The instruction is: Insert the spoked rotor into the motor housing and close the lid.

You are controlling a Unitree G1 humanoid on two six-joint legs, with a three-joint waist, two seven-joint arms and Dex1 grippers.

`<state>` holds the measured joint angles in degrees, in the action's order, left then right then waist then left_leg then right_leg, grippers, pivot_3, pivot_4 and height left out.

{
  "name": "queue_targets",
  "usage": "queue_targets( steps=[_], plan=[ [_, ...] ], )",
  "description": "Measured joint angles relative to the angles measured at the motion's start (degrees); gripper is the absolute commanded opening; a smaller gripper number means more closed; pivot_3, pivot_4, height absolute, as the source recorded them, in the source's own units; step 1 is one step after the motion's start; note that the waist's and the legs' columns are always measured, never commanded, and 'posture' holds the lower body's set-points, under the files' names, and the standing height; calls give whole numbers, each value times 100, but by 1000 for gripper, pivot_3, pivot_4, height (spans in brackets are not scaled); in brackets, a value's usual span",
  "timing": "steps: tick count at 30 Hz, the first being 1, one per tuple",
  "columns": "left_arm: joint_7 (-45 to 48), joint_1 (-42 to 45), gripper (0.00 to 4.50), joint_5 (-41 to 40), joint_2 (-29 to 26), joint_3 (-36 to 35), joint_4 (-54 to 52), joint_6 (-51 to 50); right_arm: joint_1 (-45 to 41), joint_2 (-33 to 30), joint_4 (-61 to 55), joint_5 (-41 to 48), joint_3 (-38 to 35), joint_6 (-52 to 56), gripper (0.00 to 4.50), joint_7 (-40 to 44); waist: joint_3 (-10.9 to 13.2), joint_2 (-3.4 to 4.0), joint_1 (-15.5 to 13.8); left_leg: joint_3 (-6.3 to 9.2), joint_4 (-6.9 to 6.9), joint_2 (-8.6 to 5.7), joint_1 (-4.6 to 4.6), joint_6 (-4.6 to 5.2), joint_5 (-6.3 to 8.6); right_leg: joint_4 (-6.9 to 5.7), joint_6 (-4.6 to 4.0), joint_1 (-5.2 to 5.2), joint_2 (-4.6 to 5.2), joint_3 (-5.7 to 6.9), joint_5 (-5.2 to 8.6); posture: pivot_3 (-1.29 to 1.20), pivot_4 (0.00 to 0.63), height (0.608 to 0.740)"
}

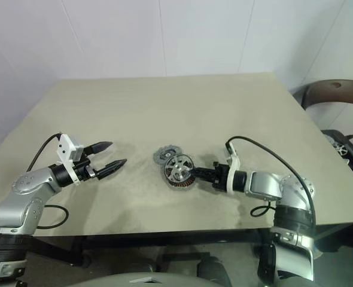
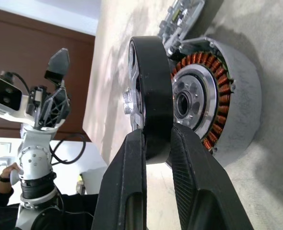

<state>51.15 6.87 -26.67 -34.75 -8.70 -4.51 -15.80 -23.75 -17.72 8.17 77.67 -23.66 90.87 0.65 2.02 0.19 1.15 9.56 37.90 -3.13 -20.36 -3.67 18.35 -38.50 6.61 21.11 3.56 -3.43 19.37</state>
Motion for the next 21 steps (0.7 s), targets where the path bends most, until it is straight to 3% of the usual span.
queue_targets(
  steps=[6, 18, 21],
  plan=[
    [9, -5, 4500, 10, 0, 0, 8, 33, 0, -4, 9, -48, 23, -50, 384, 2, 0, 0, -2, 0, 0, 0, 0, 0, 0, 0, 0, 0, 0, 0, 0, 0, 0, 740],
    [86, -5, 4500, 55, 6, 5, 114, 122, -25, -83, -12, 6, 18, -75, 4316, 130, 0, 0, -3, 0, 1, 0, 4, 0, 0, 0, 0, -4, 0, 0, 0, 0, 0, 740],
    [96, -5, 4500, 73, 12, 6, 116, 131, -35, -234, -75, 113, 16, -50, 4455, 163, 0, 0, -20, 1, 2, -1, 4, 1, 0, 0, 0, -6, 0, 1, 0, 0, 0, 740]
  ],
)
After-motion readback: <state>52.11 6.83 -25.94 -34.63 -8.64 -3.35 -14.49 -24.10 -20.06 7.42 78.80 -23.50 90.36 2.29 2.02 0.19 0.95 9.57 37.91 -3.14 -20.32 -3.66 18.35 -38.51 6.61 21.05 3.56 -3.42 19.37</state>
